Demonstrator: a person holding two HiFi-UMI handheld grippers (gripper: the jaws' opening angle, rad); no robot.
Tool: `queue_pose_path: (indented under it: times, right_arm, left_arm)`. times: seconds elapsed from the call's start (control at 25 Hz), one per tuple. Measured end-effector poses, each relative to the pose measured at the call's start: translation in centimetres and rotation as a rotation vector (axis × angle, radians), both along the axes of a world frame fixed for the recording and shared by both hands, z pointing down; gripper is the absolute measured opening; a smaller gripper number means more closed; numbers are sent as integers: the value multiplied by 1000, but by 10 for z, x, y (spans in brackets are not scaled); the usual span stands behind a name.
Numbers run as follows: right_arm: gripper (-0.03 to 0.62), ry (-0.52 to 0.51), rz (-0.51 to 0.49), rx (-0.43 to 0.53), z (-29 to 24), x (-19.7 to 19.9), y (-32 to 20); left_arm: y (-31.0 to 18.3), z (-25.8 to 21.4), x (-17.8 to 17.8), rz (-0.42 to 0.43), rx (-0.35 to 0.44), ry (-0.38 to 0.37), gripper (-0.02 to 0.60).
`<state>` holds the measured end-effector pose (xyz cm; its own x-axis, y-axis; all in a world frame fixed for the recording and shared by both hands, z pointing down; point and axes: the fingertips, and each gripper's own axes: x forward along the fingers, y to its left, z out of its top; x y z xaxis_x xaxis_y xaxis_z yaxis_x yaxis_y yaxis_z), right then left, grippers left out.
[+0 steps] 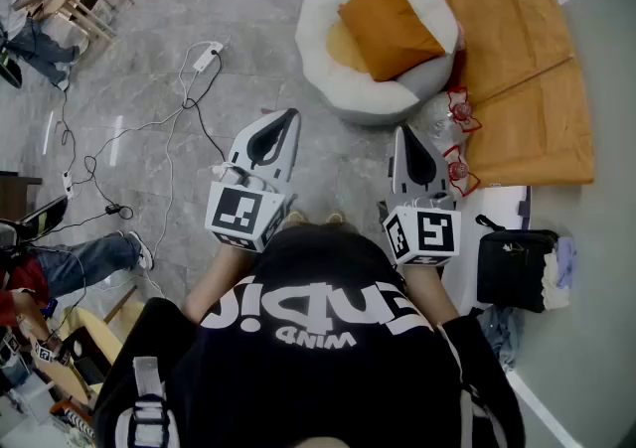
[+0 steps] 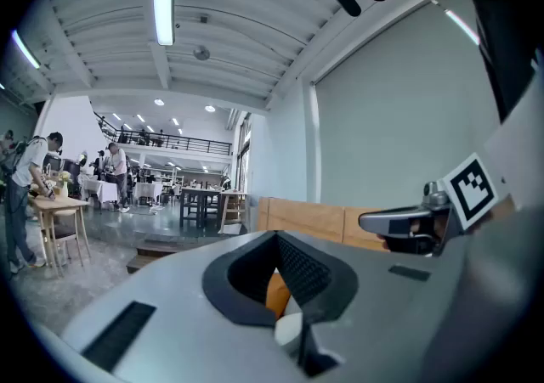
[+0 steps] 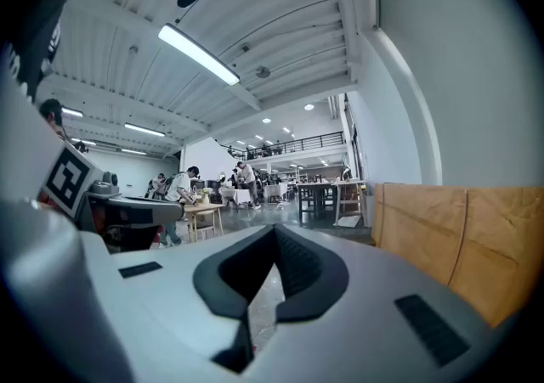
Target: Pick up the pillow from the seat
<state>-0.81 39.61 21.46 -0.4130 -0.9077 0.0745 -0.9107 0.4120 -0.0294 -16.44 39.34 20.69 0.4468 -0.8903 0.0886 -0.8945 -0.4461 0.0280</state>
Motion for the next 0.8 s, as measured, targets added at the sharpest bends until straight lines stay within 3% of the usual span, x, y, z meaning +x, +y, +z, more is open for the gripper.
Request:
queue_pose_path:
  times: [0.56,0.8]
  right_arm:
    - [21,-28,-7,-8,-3,-20,11]
    - [21,3,20,-8,-1,-27,16]
  left_arm:
    - [11,3,-23,21,-14,16,8]
    - [11,20,-38,61,-63,25,8]
